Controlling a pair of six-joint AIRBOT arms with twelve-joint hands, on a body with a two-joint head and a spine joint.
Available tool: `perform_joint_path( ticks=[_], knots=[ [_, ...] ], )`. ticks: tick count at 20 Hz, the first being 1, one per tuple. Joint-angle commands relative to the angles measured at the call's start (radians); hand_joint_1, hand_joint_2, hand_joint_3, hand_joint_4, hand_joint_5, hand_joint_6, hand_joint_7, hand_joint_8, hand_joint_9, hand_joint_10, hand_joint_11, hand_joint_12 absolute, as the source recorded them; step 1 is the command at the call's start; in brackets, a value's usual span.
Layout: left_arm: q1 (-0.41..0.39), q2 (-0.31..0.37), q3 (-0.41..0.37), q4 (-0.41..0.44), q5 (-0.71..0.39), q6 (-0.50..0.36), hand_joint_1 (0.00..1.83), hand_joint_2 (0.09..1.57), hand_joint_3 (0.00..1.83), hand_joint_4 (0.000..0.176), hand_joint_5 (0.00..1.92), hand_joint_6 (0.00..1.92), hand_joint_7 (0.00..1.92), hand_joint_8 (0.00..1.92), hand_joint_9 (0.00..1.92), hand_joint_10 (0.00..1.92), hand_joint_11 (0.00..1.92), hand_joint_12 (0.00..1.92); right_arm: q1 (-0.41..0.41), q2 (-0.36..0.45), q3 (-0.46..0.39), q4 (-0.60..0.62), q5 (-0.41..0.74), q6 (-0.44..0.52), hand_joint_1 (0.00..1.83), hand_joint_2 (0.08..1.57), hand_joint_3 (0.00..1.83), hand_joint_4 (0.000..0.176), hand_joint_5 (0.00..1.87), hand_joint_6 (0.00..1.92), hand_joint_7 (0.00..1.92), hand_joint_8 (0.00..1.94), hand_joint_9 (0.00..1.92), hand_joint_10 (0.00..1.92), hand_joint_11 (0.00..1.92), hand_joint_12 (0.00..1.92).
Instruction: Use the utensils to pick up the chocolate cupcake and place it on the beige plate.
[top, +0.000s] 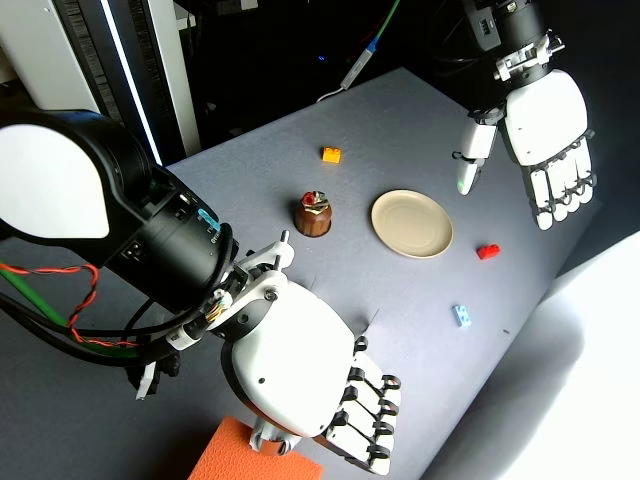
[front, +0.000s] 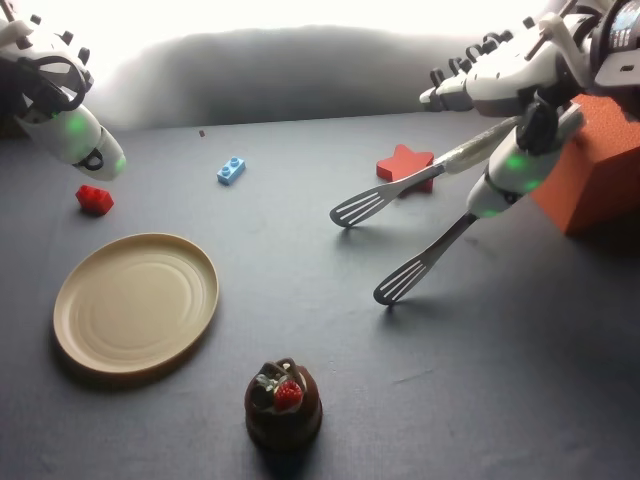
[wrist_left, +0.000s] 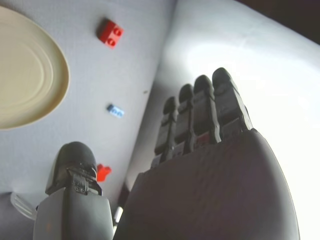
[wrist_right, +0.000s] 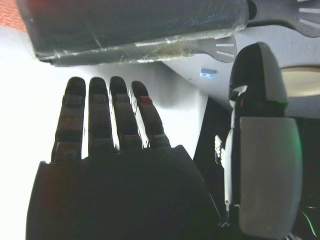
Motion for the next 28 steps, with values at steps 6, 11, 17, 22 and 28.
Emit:
perform_joint_path(
  ticks=[6,11,17,22,28],
  knots=[
    [-0.010,0.006,0.001,0.066,-0.029,0.005,0.11,1.16,0.00,0.000,0.01,0.00,0.01,0.00,0.00,0.00,0.00,0.00,-0.015,-0.016,0.042,0.012,0.081,-0.031,0.57,0.97,0.00,0.000,0.00,0.00,0.00,0.00,0.00,0.00,0.02,0.01],
    [-0.005,0.005,0.000,0.066,-0.030,0.008,0.13,1.16,0.00,0.000,0.03,0.01,0.04,0.01,0.02,0.00,0.00,0.00,-0.037,-0.017,0.060,0.059,0.086,-0.112,0.57,0.99,0.00,0.000,0.00,0.00,0.00,0.00,0.00,0.00,0.01,0.02],
    [-0.005,0.002,0.002,0.066,-0.030,0.010,0.22,1.15,0.00,0.000,0.08,0.01,0.06,0.01,0.04,0.01,0.02,0.01,-0.073,-0.018,0.085,0.059,0.135,-0.136,0.57,0.95,0.00,0.000,0.00,0.00,0.00,0.00,0.00,0.00,0.00,0.00],
    [-0.005,0.001,0.000,0.066,-0.030,0.010,0.17,1.15,0.00,0.000,0.06,0.00,0.06,0.00,0.05,0.00,0.01,0.02,-0.086,-0.031,0.103,0.059,0.156,-0.138,0.53,1.03,0.03,0.000,0.00,0.00,0.00,0.00,0.00,0.00,0.00,0.00],
    [-0.005,0.001,0.000,0.066,-0.031,0.009,0.20,1.14,0.00,0.000,0.01,0.00,0.01,0.00,0.00,0.00,0.00,0.00,-0.097,-0.043,0.109,0.058,0.194,-0.140,0.88,1.06,0.03,0.000,0.00,0.00,0.00,0.00,0.00,0.00,0.00,0.00]
  ],
)
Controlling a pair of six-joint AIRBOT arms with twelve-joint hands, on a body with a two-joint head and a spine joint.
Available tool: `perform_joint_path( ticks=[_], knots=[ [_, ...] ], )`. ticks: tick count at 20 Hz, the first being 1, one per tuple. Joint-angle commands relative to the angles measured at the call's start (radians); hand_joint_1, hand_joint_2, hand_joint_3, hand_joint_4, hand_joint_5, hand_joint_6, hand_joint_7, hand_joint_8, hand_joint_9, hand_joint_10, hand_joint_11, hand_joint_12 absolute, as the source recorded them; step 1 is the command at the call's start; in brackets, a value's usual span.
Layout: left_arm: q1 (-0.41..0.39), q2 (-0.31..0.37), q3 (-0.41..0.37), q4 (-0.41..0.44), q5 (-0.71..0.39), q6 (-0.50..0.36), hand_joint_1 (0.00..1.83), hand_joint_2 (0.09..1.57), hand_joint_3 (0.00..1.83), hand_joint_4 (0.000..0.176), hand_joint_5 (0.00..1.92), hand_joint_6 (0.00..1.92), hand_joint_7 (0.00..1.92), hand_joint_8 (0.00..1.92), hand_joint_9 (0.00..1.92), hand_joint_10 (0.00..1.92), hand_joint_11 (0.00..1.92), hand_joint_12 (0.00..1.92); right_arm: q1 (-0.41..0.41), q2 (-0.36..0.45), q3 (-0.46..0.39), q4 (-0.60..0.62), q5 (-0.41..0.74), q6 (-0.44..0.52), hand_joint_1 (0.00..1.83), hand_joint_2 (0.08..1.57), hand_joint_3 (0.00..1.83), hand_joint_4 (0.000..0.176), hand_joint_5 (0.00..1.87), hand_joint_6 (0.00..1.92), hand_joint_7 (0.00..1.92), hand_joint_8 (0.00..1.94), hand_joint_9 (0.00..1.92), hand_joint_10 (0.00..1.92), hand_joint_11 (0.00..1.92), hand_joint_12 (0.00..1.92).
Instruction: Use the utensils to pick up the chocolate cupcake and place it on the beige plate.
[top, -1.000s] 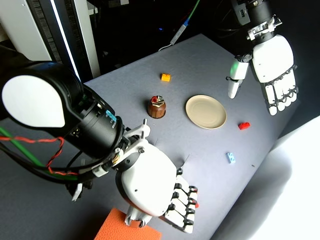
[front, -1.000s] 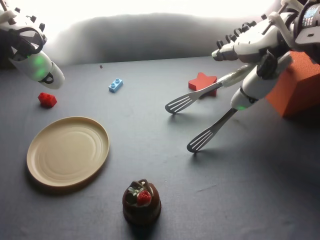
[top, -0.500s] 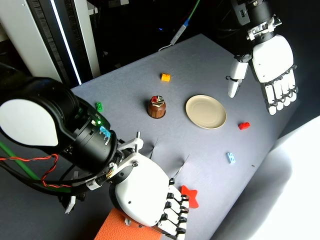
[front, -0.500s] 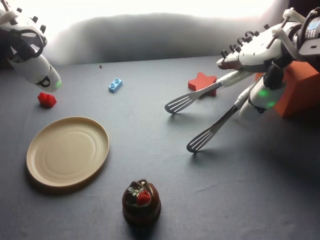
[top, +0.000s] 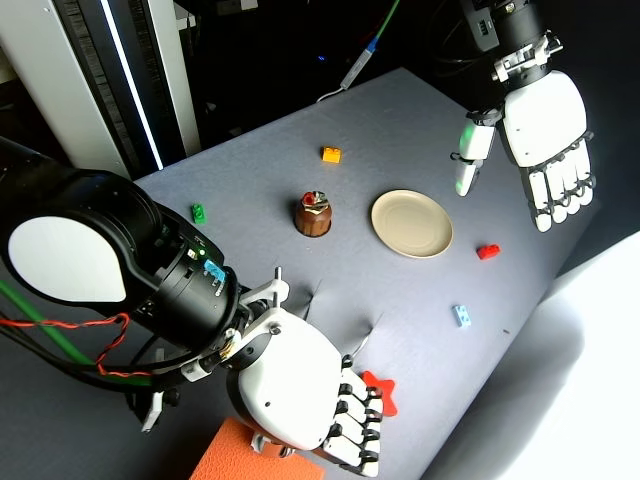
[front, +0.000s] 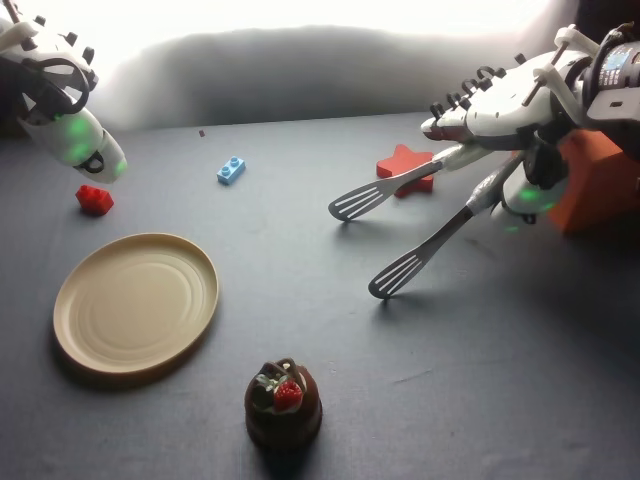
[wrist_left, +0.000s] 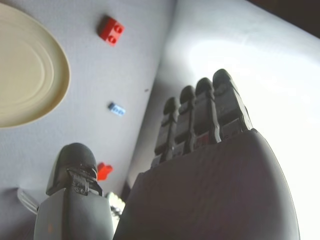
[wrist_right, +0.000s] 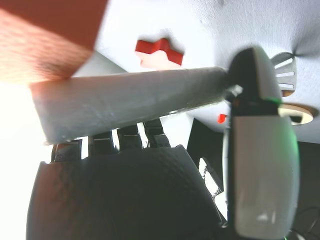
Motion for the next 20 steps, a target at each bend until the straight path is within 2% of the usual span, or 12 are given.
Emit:
perform_joint_path(
  ticks=[1,7,8,10,11,13,16,18,19,20],
  knots=[
    [-0.007,0.006,0.001,0.066,-0.031,0.006,0.20,1.14,0.00,0.000,0.01,0.00,0.01,0.00,0.00,0.00,0.00,0.00,0.004,0.004,0.006,-0.019,0.078,-0.007,0.88,1.06,0.03,0.000,0.00,0.00,0.00,0.00,0.00,0.00,0.00,0.00],
    [-0.007,0.007,0.001,0.067,-0.030,0.006,0.18,1.14,0.00,0.000,0.03,0.01,0.06,0.01,0.04,0.01,0.02,0.01,-0.009,-0.002,0.006,0.010,0.097,-0.007,0.95,1.05,0.03,0.000,0.03,0.01,0.01,0.00,0.00,0.00,0.00,0.00],
    [-0.007,0.006,0.001,0.067,-0.030,0.006,0.19,1.14,0.00,0.000,0.03,0.01,0.05,0.01,0.04,0.01,0.01,0.01,-0.014,-0.003,0.006,0.015,0.101,-0.007,0.94,1.11,0.05,0.000,0.04,0.01,0.02,0.01,0.00,0.00,0.01,0.00],
    [-0.006,0.006,0.000,0.067,-0.030,0.006,0.20,1.14,0.00,0.000,0.04,0.01,0.05,0.01,0.04,0.01,0.02,0.01,-0.022,-0.004,0.006,0.016,0.108,-0.007,0.99,1.12,0.06,0.000,0.06,0.01,0.05,0.01,0.02,0.01,0.04,0.03],
    [-0.006,0.006,0.000,0.067,-0.030,0.006,0.20,1.14,0.00,0.000,0.03,0.00,0.05,0.00,0.04,0.01,0.02,0.01,-0.023,-0.004,0.007,0.018,0.109,-0.007,0.96,1.14,0.07,0.000,0.07,0.00,0.07,0.00,0.04,0.00,0.01,0.16],
    [-0.006,0.005,0.001,0.067,-0.029,0.006,0.19,1.14,0.00,0.000,0.02,0.00,0.03,0.00,0.03,0.00,0.01,0.01,-0.023,-0.004,0.009,0.042,0.109,-0.007,0.97,1.12,0.07,0.000,0.08,0.00,0.08,0.00,0.05,0.00,0.00,0.19],
    [-0.006,0.006,0.000,0.066,-0.029,0.006,0.20,1.14,0.00,0.000,0.03,0.01,0.04,0.00,0.03,0.00,0.01,0.01,-0.019,-0.004,0.019,0.075,0.096,-0.007,0.88,1.13,0.06,0.000,0.11,0.00,0.13,0.01,0.12,0.01,0.00,0.38],
    [-0.005,0.006,0.001,0.066,-0.029,0.006,0.19,1.14,0.00,0.000,0.03,0.00,0.04,0.00,0.03,0.00,0.01,0.01,-0.018,-0.006,0.026,0.075,0.088,-0.007,0.88,1.15,0.06,0.000,0.11,0.00,0.13,0.00,0.12,0.01,0.00,0.38],
    [-0.005,0.005,0.002,0.066,-0.029,0.006,0.19,1.14,0.00,0.000,0.03,0.00,0.04,0.00,0.03,0.00,0.01,0.01,-0.016,-0.009,0.031,0.075,0.077,-0.008,0.90,1.12,0.05,0.000,0.14,0.01,0.17,0.01,0.16,0.02,0.00,0.47],
    [-0.006,0.005,0.001,0.066,-0.029,0.006,0.20,1.14,0.00,0.000,0.04,0.01,0.05,0.01,0.04,0.01,0.02,0.02,-0.014,-0.010,0.033,0.075,0.069,-0.010,0.84,1.12,0.05,0.000,0.13,0.00,0.17,0.01,0.16,0.01,0.00,0.49]
  ],
)
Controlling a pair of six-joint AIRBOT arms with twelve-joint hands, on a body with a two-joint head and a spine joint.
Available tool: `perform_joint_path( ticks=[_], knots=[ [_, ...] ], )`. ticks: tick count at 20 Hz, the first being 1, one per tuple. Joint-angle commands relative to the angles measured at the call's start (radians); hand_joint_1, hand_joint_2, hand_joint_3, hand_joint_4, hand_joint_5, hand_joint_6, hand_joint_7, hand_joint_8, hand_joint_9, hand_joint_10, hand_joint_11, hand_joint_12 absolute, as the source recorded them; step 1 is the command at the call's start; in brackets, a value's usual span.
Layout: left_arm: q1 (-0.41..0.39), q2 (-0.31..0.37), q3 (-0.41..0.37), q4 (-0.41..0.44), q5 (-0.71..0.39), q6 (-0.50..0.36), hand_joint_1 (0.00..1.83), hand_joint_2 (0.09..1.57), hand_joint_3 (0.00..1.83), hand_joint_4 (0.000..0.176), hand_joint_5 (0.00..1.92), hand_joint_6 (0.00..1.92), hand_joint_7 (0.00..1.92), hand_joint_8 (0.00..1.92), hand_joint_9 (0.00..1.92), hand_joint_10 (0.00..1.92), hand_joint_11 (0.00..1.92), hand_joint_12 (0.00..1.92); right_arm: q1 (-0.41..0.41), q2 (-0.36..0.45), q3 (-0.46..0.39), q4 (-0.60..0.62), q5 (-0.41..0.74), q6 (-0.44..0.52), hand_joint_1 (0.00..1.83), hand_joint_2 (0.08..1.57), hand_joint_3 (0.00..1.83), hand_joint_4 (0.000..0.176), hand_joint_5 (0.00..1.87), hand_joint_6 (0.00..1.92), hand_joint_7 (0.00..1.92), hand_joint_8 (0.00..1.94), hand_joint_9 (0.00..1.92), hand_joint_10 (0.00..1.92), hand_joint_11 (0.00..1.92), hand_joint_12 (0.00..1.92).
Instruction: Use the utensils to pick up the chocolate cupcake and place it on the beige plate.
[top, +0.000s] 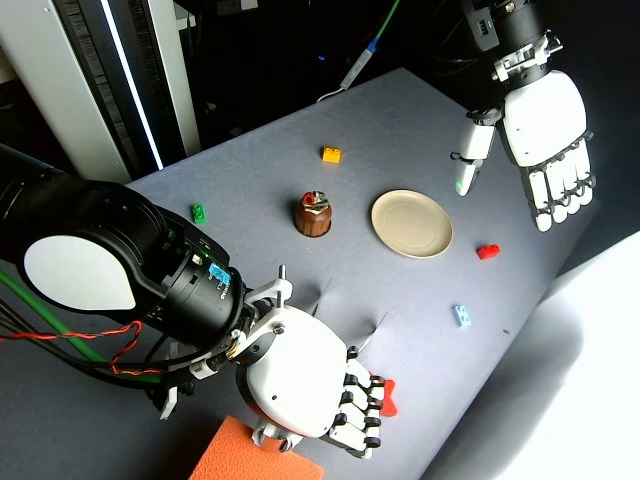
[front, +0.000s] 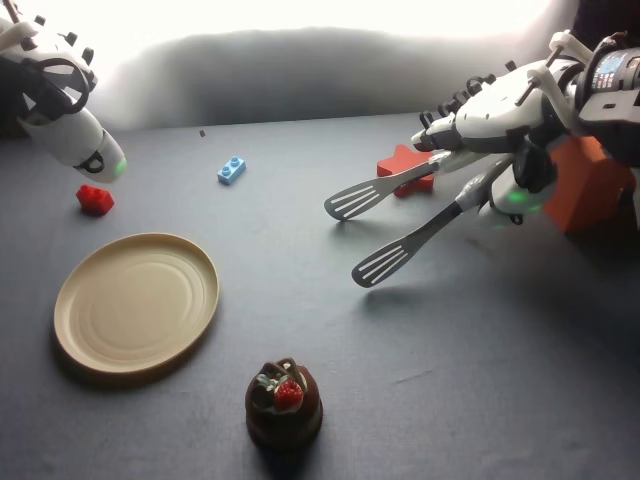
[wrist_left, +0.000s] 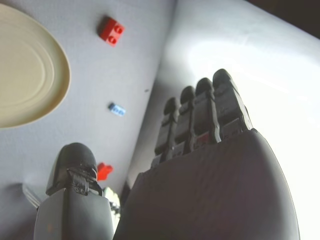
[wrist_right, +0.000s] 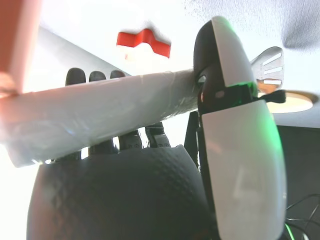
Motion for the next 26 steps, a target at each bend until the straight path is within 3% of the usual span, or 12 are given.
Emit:
perform_joint_path(
  ticks=[1,4,8,10,12,17,19,21,23,24,25,26],
  knots=[
    [-0.006,0.005,0.000,0.066,-0.028,0.006,0.19,1.14,0.00,0.000,0.02,0.00,0.03,0.00,0.03,0.00,0.00,0.02,0.010,0.007,0.005,-0.013,0.020,-0.009,0.88,1.11,0.04,0.000,0.16,0.01,0.20,0.01,0.19,0.02,0.00,0.54],
    [-0.006,0.006,-0.002,0.066,-0.029,0.006,0.18,1.15,0.00,0.000,0.01,0.00,0.02,0.00,0.01,0.00,0.00,0.00,0.017,0.007,0.005,-0.013,0.008,-0.011,0.83,1.14,0.05,0.000,0.14,0.00,0.19,0.00,0.19,0.01,0.00,0.51],
    [-0.006,0.006,-0.003,0.066,-0.028,0.006,0.19,1.14,0.00,0.000,0.04,0.01,0.03,0.01,0.02,0.00,0.00,0.00,0.022,0.007,0.005,-0.010,-0.001,-0.010,0.86,1.14,0.02,0.000,0.24,0.01,0.28,0.01,0.27,0.02,0.00,0.70],
    [-0.006,0.007,-0.004,0.066,-0.026,0.006,0.21,1.14,0.00,0.000,0.04,0.01,0.03,0.00,0.02,0.00,0.01,0.01,0.023,0.008,0.004,-0.009,-0.005,-0.010,0.88,1.20,0.02,0.000,0.31,0.01,0.40,0.02,0.38,0.03,0.00,0.91],
    [-0.006,0.007,-0.005,0.066,-0.024,0.006,0.21,1.14,0.00,0.000,0.03,0.00,0.02,0.00,0.01,0.00,0.00,0.00,0.025,0.009,0.002,-0.009,-0.007,-0.010,0.88,1.20,0.02,0.000,0.33,0.01,0.42,0.02,0.40,0.04,0.00,0.95],
    [-0.007,0.008,-0.007,0.066,-0.024,0.006,0.22,1.13,0.00,0.000,0.00,0.00,0.02,0.00,0.02,0.00,0.01,0.01,0.026,0.016,-0.004,-0.009,0.000,-0.011,1.00,1.19,0.00,0.000,0.51,0.05,0.63,0.05,0.60,0.15,0.00,1.37],
    [-0.007,0.008,-0.006,0.066,-0.023,0.012,0.23,1.13,0.00,0.000,0.00,0.00,0.01,0.00,0.02,0.00,0.01,0.01,0.025,0.018,-0.007,-0.009,0.003,-0.012,1.04,1.14,0.00,0.000,0.64,0.03,0.69,0.05,0.40,0.73,0.00,1.54],
    [-0.006,0.008,-0.006,0.066,-0.021,0.019,0.23,1.13,0.00,0.000,0.01,0.00,0.01,0.00,0.02,0.00,0.01,0.01,0.026,0.018,-0.009,-0.009,0.006,-0.016,1.05,1.15,0.00,0.000,0.67,0.03,0.71,0.09,0.27,1.13,0.01,1.68],
    [-0.005,0.008,-0.004,0.066,-0.021,0.021,0.24,1.13,0.00,0.000,0.01,0.00,0.02,0.00,0.03,0.00,0.01,0.01,0.027,0.021,-0.010,-0.009,0.013,-0.018,1.08,1.13,0.00,0.000,0.69,0.04,0.60,0.47,0.26,1.24,0.04,1.72],
    [-0.005,0.007,-0.004,0.066,-0.019,0.021,0.24,1.13,0.00,0.000,0.01,0.00,0.02,0.00,0.03,0.00,0.01,0.01,0.028,0.021,-0.010,-0.009,0.015,-0.018,1.08,1.13,0.00,0.000,0.69,0.04,0.60,0.47,0.26,1.24,0.04,1.72],
    [-0.006,0.007,-0.004,0.066,-0.018,0.021,0.24,1.13,0.00,0.000,0.00,0.00,0.02,0.00,0.03,0.00,0.00,0.01,0.028,0.022,-0.012,-0.010,0.021,-0.018,1.07,1.12,0.00,0.000,0.70,0.04,0.50,0.76,0.27,1.27,0.10,1.75],
    [-0.006,0.007,-0.004,0.066,-0.016,0.021,0.24,1.13,0.00,0.000,0.00,0.00,0.02,0.00,0.03,0.00,0.00,0.01,0.028,0.024,-0.014,-0.010,0.028,-0.019,1.07,1.12,0.00,0.000,0.70,0.04,0.50,0.76,0.27,1.27,0.10,1.75]
  ],
)
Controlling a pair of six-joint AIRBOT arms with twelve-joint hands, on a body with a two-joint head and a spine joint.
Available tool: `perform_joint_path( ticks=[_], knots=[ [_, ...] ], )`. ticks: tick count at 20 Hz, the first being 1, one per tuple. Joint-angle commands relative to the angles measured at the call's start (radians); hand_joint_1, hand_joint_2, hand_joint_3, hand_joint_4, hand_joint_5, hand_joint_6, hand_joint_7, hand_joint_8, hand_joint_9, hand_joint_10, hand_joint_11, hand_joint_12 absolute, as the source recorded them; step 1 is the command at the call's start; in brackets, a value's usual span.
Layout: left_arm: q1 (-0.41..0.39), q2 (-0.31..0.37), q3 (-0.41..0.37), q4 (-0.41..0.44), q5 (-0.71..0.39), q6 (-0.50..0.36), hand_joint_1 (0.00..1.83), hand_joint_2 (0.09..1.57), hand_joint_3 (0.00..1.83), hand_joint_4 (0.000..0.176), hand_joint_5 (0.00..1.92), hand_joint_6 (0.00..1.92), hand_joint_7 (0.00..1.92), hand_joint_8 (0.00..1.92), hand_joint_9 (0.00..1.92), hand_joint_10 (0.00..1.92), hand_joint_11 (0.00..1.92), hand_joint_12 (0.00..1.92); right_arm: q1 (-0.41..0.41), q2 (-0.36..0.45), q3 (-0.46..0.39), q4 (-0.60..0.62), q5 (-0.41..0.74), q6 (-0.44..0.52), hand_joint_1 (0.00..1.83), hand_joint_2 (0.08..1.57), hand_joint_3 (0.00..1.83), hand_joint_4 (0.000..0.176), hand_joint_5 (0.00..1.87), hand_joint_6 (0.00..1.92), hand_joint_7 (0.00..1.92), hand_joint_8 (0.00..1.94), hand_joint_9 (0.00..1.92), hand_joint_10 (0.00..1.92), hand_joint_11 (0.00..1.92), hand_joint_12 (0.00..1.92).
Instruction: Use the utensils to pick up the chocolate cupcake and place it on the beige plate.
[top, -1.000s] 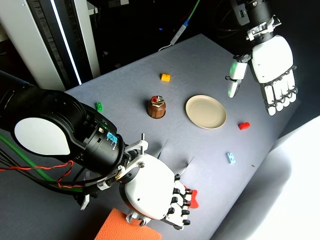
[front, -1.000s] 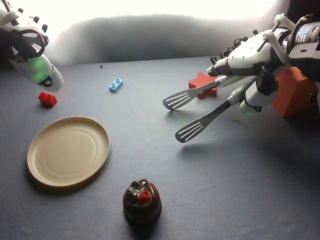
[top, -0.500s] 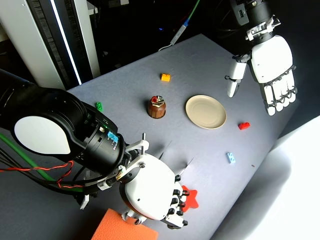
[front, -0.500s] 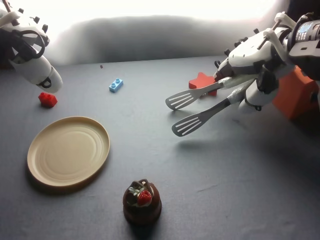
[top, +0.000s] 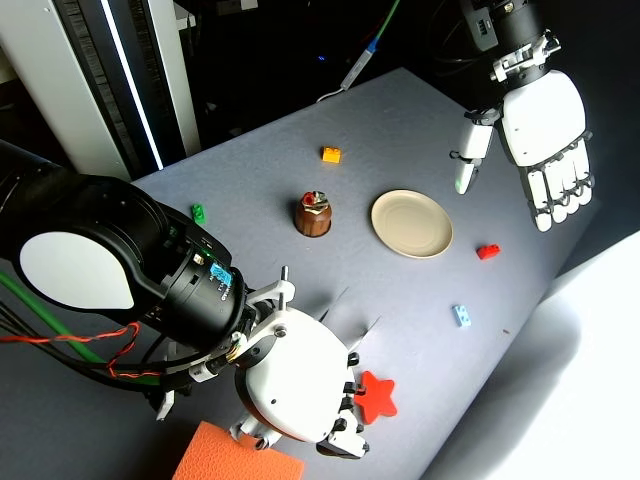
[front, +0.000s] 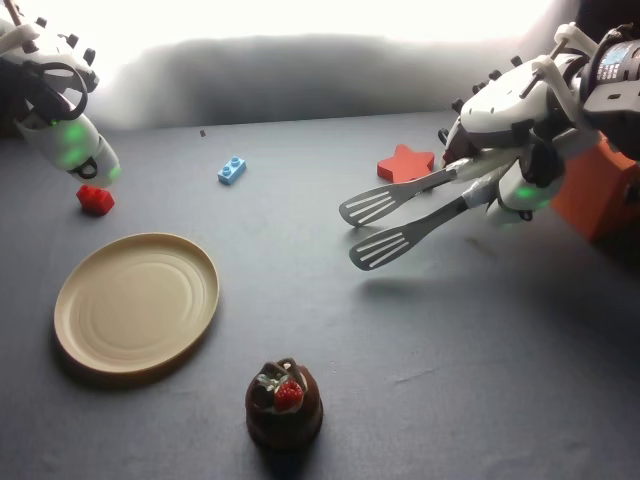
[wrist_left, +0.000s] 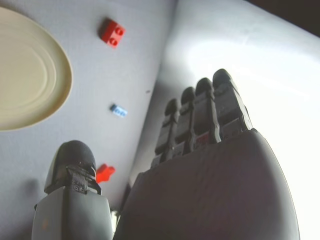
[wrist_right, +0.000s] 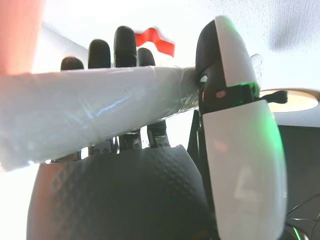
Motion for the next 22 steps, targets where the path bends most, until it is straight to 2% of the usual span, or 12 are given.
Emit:
perform_joint_path(
  ticks=[1,4,6,8,10,11,12,13,15,17,19,22],
  knots=[
    [-0.006,0.008,-0.001,0.062,-0.023,0.009,0.28,1.12,0.00,0.000,0.02,0.00,0.03,0.01,0.04,0.01,0.01,0.02,0.011,0.011,-0.003,-0.019,0.060,-0.011,1.05,1.15,0.01,0.000,0.68,0.05,0.37,0.99,0.22,1.34,0.09,1.76],
    [-0.007,0.007,0.001,0.053,-0.018,0.014,0.31,1.12,0.00,0.000,0.02,0.00,0.03,0.00,0.03,0.00,0.00,0.02,0.015,0.018,-0.012,-0.019,0.084,-0.011,1.07,1.11,0.00,0.000,0.69,0.09,0.37,1.06,0.26,1.38,0.19,1.79],
    [-0.008,0.006,0.004,0.053,-0.016,0.014,0.30,1.12,0.00,0.000,0.02,0.00,0.04,0.00,0.04,0.00,0.01,0.02,0.022,0.024,-0.020,-0.020,0.093,-0.011,1.08,1.11,0.00,0.000,0.68,0.10,0.37,1.06,0.25,1.38,0.16,1.78],
    [-0.009,0.006,0.005,0.053,-0.015,0.014,0.26,1.13,0.00,0.000,0.03,0.00,0.04,0.00,0.06,0.01,0.02,0.03,0.028,0.027,-0.027,-0.030,0.094,-0.011,1.07,1.11,0.00,0.000,0.53,0.45,0.34,1.11,0.29,1.37,0.19,1.73],
    [-0.009,0.006,0.003,0.053,-0.015,0.014,0.29,1.13,0.00,0.000,0.04,0.01,0.04,0.00,0.05,0.00,0.02,0.04,0.032,0.031,-0.038,-0.040,0.100,-0.011,1.06,1.11,0.00,0.000,0.41,0.72,0.36,1.14,0.33,1.34,0.21,1.69],
    [-0.009,0.006,0.003,0.053,-0.015,0.014,0.28,1.14,0.00,0.000,0.02,0.00,0.02,0.00,0.03,0.00,0.00,0.02,0.034,0.033,-0.043,-0.041,0.102,-0.011,1.06,1.11,0.00,0.000,0.38,0.78,0.36,1.14,0.33,1.34,0.21,1.69],
    [-0.009,0.006,0.003,0.053,-0.015,0.014,0.28,1.14,0.00,0.000,0.02,0.00,0.02,0.00,0.03,0.00,0.00,0.02,0.036,0.034,-0.046,-0.042,0.104,-0.011,1.06,1.11,0.00,0.000,0.38,0.78,0.36,1.14,0.33,1.34,0.21,1.69],
    [-0.009,0.006,0.004,0.053,-0.015,0.014,0.31,1.13,0.00,0.000,0.03,0.00,0.03,0.00,0.03,0.00,0.01,0.02,0.036,0.035,-0.049,-0.043,0.106,-0.011,1.02,1.12,0.00,0.000,0.32,0.85,0.32,1.22,0.31,1.41,0.22,1.74],
    [-0.009,0.006,0.004,0.053,-0.015,0.014,0.30,1.13,0.00,0.000,0.03,0.00,0.03,0.00,0.03,0.00,0.01,0.02,0.036,0.035,-0.052,-0.050,0.107,-0.011,1.04,1.12,0.00,0.000,0.38,0.84,0.35,1.19,0.33,1.39,0.24,1.72],
    [-0.008,0.006,0.005,0.053,-0.015,0.015,0.32,1.13,0.00,0.000,0.03,0.01,0.03,0.00,0.04,0.00,0.01,0.02,0.034,0.035,-0.053,-0.051,0.107,-0.011,1.01,1.12,0.00,0.000,0.34,0.94,0.35,1.28,0.32,1.48,0.24,1.84],
    [-0.008,0.006,0.004,0.053,-0.015,0.015,0.33,1.13,0.00,0.000,0.05,0.01,0.05,0.01,0.06,0.01,0.03,0.04,0.033,0.035,-0.053,-0.052,0.107,-0.011,1.09,1.10,0.00,0.000,0.42,0.87,0.39,1.29,0.36,1.53,0.28,1.89],
    [-0.009,0.006,0.001,0.053,-0.014,0.015,0.33,1.13,0.00,0.000,0.03,0.00,0.03,0.00,0.03,0.00,0.00,0.02,0.034,0.035,-0.056,-0.054,0.114,-0.010,1.08,1.10,0.00,0.000,0.44,0.81,0.39,1.24,0.36,1.44,0.31,1.80]
  ],
)
